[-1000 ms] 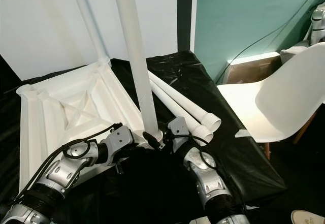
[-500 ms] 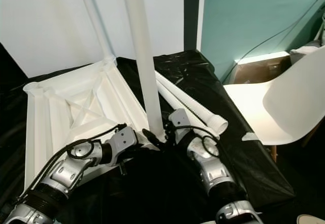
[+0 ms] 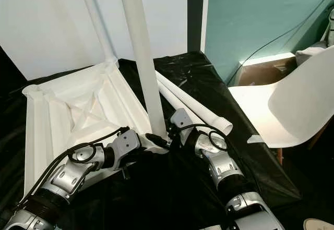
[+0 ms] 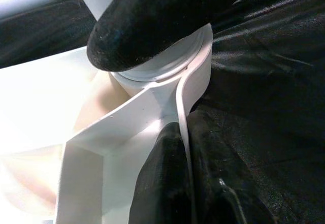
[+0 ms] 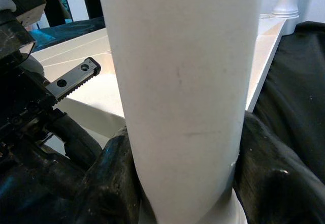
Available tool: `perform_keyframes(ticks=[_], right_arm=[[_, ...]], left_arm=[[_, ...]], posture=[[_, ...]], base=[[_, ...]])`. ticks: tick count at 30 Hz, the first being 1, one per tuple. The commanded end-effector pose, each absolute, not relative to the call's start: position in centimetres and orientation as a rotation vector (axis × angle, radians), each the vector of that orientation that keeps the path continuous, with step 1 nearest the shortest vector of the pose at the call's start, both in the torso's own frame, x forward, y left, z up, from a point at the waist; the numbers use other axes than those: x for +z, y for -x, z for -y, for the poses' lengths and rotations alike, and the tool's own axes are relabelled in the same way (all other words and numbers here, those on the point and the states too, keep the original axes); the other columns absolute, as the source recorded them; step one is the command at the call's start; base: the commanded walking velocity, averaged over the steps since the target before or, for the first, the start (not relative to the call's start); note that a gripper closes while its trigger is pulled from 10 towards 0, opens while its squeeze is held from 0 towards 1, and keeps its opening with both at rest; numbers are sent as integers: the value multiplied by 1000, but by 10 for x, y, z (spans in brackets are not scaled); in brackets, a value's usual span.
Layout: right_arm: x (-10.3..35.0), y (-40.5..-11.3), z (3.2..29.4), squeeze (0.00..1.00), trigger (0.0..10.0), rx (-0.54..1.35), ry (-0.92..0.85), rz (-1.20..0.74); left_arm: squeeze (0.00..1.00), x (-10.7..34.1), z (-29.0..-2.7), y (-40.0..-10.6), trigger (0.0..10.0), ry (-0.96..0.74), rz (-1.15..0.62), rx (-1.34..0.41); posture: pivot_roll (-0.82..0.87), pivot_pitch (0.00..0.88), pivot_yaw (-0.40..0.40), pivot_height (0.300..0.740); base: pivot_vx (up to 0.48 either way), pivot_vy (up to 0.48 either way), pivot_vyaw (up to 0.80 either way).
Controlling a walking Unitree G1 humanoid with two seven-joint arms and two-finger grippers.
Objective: Building children table
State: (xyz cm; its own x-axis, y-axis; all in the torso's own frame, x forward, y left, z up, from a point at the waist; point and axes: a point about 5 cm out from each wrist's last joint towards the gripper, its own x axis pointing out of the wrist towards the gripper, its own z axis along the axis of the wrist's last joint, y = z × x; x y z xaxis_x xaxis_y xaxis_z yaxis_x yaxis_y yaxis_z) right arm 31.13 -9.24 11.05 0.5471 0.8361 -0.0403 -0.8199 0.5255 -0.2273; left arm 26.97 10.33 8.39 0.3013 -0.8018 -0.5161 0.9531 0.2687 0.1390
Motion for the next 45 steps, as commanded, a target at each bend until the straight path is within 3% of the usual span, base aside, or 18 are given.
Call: perform_keyframes(ticks=[1,3,6,11,23,24,25,31,32,37,44,45], right_arm=[[117,-319,105,0,0,850,212,88],[117,-319,105,0,0,850,212,88],[115,-317,105,0,0,583,96,154],[115,-315,106,0,0,442,40,192],[110,-311,106,0,0,326,30,181],[110,-312,103,39,10000,372,48,167],[111,-317,102,1000,10000,474,65,139],[114,-325,106,1000,10000,603,101,101],[116,-326,107,0,10000,636,120,101],[120,-325,107,0,10000,845,184,66],[122,-326,111,0,10000,959,233,33],[123,-327,112,0,0,978,241,29]], left_arm=[[0,32,-107,-231,10000,-377,-630,-1315],[0,32,-107,-231,10000,-377,-630,-1315],[0,32,-106,-232,10000,-377,-630,-1317],[0,32,-104,-232,10000,-378,-629,-1320],[0,32,-105,-232,10000,-386,-632,-1328],[0,32,-105,-233,10000,-386,-632,-1326],[0,32,-106,-233,10000,-387,-633,-1324],[0,32,-106,-234,10000,-390,-634,-1325],[0,32,-106,-234,10000,-390,-632,-1325],[0,32,-105,-234,10000,-386,-629,-1323],[0,32,-105,-233,10000,-384,-630,-1321],[0,32,-105,-233,10000,-384,-630,-1320]], posture=[[130,0,8,740],[130,0,8,740],[124,0,9,740],[124,0,13,740],[118,0,19,740],[119,0,23,740],[117,0,23,740],[117,0,20,740],[118,0,19,740],[121,0,14,740],[123,0,11,740],[124,0,11,740]], base=[[0,0,0],[0,0,0],[0,0,0],[0,0,0],[0,0,0],[0,0,0],[0,0,0],[0,0,0],[0,0,0],[0,0,0],[0,0,0],[0,0,0]])
